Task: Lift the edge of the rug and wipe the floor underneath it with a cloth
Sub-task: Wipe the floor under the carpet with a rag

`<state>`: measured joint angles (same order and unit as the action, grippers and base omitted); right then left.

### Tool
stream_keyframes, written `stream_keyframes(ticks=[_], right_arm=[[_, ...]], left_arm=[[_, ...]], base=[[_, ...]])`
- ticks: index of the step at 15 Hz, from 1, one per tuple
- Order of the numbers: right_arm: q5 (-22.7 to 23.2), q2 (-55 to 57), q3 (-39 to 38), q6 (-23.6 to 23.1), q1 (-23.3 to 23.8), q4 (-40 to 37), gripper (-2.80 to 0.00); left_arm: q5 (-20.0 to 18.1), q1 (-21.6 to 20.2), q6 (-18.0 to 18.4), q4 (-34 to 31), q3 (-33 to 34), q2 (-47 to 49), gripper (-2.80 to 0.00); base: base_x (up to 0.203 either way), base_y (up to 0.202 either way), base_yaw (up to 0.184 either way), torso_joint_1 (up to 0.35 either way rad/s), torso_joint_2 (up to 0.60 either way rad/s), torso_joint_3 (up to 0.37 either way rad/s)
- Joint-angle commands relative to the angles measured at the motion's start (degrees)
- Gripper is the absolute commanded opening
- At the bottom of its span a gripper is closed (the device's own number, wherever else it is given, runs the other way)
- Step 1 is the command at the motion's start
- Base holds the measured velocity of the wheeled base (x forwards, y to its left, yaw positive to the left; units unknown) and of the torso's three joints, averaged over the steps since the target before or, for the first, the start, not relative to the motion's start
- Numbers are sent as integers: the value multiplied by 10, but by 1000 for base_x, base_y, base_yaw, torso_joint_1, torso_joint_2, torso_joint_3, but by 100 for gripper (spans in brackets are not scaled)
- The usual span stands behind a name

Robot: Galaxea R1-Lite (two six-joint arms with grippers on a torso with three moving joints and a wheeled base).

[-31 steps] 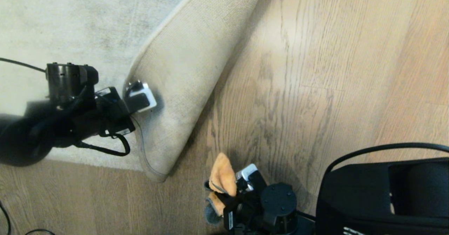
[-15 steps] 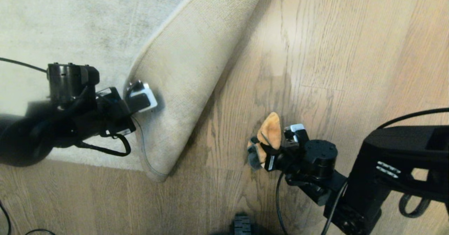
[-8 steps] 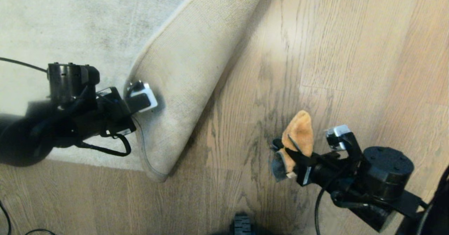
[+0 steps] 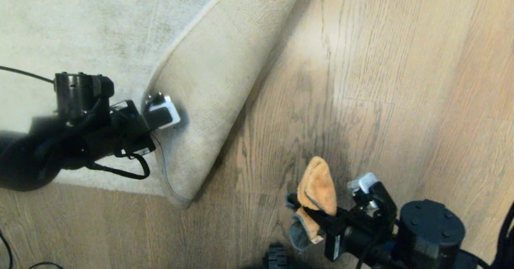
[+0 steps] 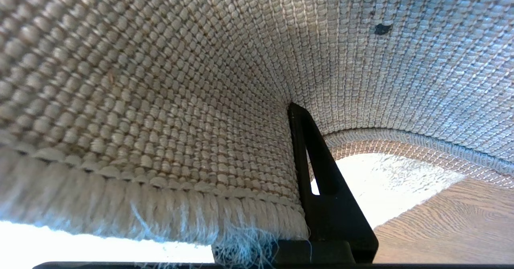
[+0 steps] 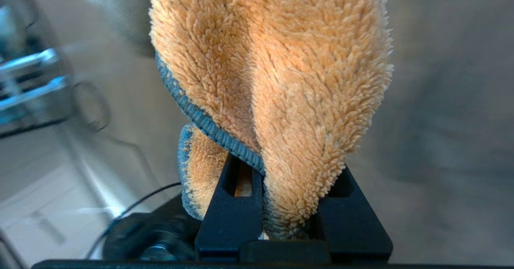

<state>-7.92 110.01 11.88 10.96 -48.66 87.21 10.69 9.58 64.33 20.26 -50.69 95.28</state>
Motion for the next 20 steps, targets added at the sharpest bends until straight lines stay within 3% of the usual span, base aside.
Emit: stream_keyframes(ticks=[1, 6, 10, 14, 20], right_arm=[[-4, 90, 64, 3, -34, 24, -280], [-33, 215, 161, 23, -99, 23, -280], [-59, 255, 211, 42, -99, 23, -280], [-83, 270, 242, 42, -69, 23, -280], [-81, 242, 241, 34, 44, 23, -280]], left_arm=[[6, 0, 4, 1, 1, 2, -280], [11, 0, 4, 1, 2, 7, -280], [11, 0, 4, 1, 2, 8, -280], [11, 0, 4, 1, 1, 7, -280], [11, 0, 3, 1, 2, 7, -280]], base=[[0, 0, 0, 0, 0, 0], [0, 0, 0, 0, 0, 0], [0, 0, 0, 0, 0, 0], [0, 0, 0, 0, 0, 0], [0, 0, 0, 0, 0, 0]])
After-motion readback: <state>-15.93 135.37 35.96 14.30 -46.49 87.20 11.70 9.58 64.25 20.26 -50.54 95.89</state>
